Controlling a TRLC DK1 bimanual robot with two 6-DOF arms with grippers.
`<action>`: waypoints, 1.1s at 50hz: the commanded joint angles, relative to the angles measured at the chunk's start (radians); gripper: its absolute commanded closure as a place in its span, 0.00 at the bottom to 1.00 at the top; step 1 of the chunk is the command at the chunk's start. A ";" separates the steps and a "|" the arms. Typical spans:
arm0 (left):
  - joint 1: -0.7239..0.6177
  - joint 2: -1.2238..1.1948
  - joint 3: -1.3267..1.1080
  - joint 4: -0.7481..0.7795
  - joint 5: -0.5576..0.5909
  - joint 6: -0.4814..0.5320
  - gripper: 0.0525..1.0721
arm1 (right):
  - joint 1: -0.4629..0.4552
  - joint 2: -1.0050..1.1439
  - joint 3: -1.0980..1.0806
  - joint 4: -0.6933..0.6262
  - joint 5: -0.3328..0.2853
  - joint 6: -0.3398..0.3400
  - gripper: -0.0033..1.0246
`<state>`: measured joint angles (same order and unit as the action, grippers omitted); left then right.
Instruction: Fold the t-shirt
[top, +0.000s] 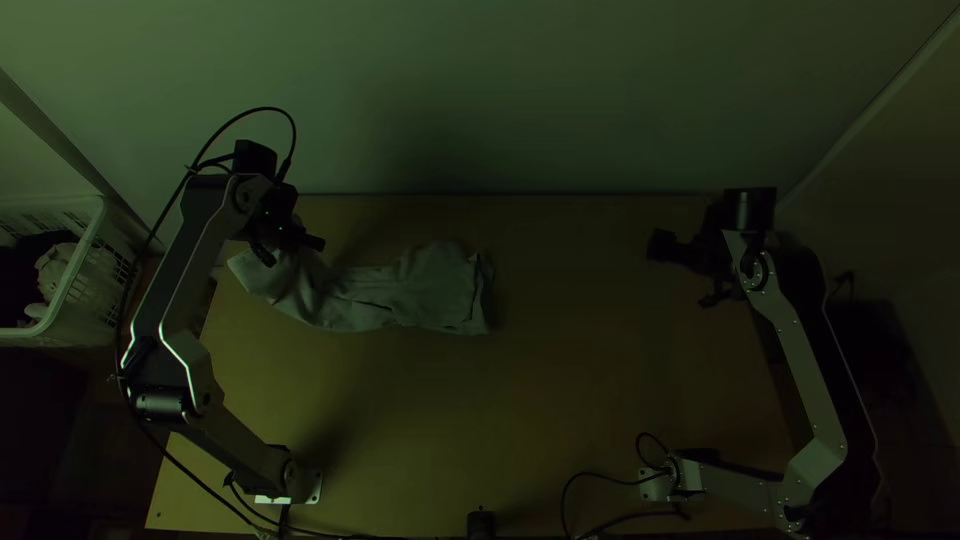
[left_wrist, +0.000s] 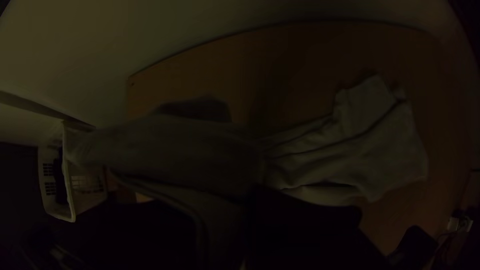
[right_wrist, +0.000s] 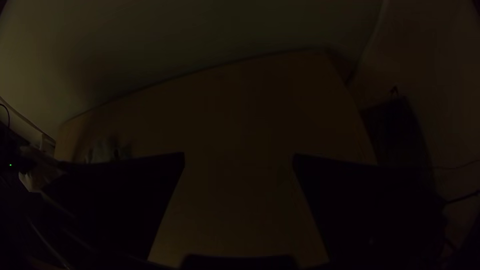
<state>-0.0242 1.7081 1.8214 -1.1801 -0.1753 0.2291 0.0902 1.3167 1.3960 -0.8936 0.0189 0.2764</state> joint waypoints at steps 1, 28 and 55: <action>-0.091 0.058 0.085 -0.056 -0.024 -0.074 0.97 | -0.006 -0.042 -0.035 0.005 0.007 -0.005 0.04; -0.398 0.370 0.408 -0.237 -0.047 -0.336 0.97 | -0.018 -0.165 -0.143 0.012 0.007 0.014 0.04; -0.562 0.476 0.452 -0.168 -0.015 -0.501 0.50 | 0.013 -0.185 -0.184 0.044 0.007 0.033 0.04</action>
<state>-0.5579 2.1674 2.2337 -1.3579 -0.1993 -0.2245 0.0879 1.1496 1.2415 -0.8646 0.0189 0.2840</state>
